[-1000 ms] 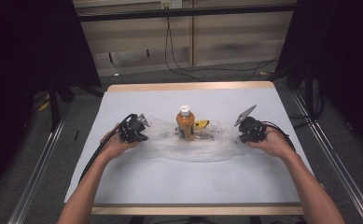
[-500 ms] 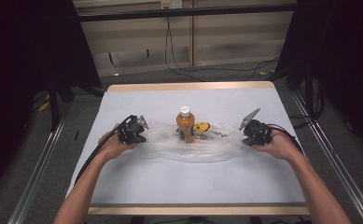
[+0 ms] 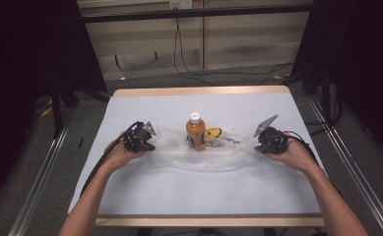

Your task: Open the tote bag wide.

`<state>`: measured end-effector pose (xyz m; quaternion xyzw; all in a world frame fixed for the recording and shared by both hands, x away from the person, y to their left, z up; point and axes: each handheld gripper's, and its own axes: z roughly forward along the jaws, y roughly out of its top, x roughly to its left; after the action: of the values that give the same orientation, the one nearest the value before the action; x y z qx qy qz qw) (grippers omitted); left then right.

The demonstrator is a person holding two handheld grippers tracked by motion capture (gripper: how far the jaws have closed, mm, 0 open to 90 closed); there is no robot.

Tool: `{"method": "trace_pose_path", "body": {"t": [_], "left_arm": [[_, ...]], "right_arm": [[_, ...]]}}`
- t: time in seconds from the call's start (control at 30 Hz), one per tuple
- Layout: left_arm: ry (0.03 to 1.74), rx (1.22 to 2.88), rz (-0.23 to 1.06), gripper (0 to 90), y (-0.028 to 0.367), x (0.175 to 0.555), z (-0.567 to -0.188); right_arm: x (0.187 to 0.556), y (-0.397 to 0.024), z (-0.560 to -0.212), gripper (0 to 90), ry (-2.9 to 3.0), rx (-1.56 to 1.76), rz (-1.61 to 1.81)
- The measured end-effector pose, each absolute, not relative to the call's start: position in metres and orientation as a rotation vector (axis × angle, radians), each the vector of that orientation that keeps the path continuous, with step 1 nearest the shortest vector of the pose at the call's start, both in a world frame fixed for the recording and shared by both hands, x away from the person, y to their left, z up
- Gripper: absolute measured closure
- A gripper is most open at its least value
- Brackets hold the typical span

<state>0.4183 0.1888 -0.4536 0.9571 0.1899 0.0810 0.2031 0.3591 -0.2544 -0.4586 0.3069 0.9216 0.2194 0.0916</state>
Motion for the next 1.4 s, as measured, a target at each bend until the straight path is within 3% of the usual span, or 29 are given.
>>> {"method": "trace_pose_path", "body": {"t": [0.27, 0.47, 0.67, 0.93, 1.4], "left_arm": [[0.498, 2.488, 0.218, 90.0, 0.185, 0.402, -0.434], [0.424, 2.485, 0.24, 90.0, 0.174, 0.392, -0.417], [0.345, 2.451, 0.195, 90.0, 0.145, 0.387, -0.411], [0.352, 2.455, 0.118, 90.0, 0.116, 0.39, -0.429], [0.38, 2.473, 0.106, 90.0, 0.098, 0.393, -0.45]], "right_arm": [[0.362, -0.263, -0.436, 90.0, 2.583, 0.942, 1.026], [0.365, -0.259, -0.411, 90.0, 2.523, 0.915, 1.114], [0.38, -0.229, -0.387, 90.0, 2.555, 0.832, 1.169], [0.408, -0.162, -0.406, 90.0, 2.788, 0.709, 0.992], [0.431, -0.132, -0.449, 90.0, 2.919, 0.753, 0.813]]}}
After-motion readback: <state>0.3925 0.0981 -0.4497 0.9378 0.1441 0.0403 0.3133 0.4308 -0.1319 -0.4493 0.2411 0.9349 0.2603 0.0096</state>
